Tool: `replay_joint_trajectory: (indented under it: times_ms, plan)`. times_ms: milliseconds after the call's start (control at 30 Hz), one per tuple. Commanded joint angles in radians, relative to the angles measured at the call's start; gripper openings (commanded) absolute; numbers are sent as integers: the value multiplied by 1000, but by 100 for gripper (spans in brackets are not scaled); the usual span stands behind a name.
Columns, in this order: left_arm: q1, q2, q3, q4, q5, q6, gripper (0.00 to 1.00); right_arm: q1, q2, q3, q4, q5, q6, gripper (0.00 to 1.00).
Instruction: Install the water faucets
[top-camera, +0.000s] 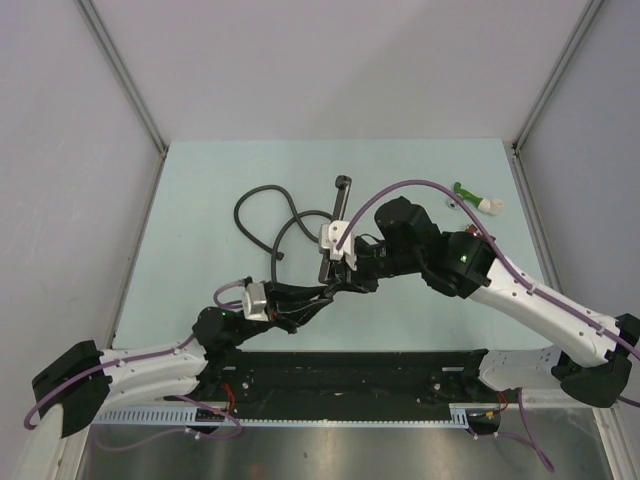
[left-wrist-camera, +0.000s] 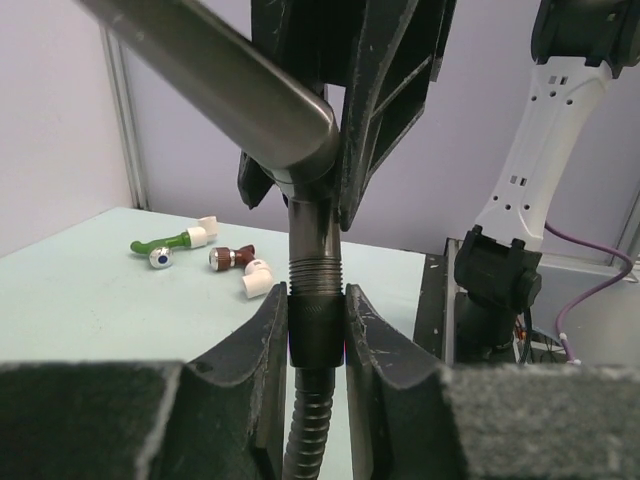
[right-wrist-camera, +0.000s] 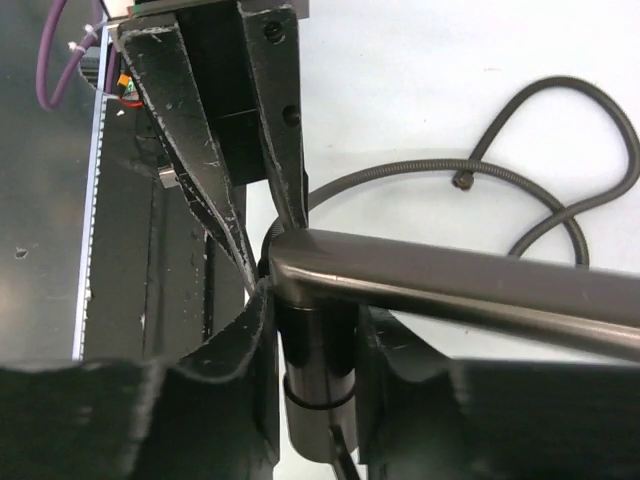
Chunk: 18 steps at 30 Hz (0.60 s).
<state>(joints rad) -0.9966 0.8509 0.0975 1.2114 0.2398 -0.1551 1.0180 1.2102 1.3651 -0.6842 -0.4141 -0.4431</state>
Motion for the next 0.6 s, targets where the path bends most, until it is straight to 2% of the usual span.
replay_joint_trajectory:
  times_ms: [0, 67, 333, 500, 567]
  plan:
    - [-2, -29, 39, 251, -19, 15, 0, 7, 3, 28, 2, -48, 55, 6]
    - [0, -30, 39, 240, -30, 26, 0, 11, 5, 25, 18, -17, 105, 0]
    - [-2, -44, 47, 171, -80, 89, 0, 123, 58, 23, 58, 288, 342, 0]
    - [-5, -56, 51, 106, -144, 152, 0, 123, 100, 23, 77, 451, 645, 0]
    - [-14, -59, 51, 91, -168, 196, 0, 105, 120, 23, 63, 491, 717, 0]
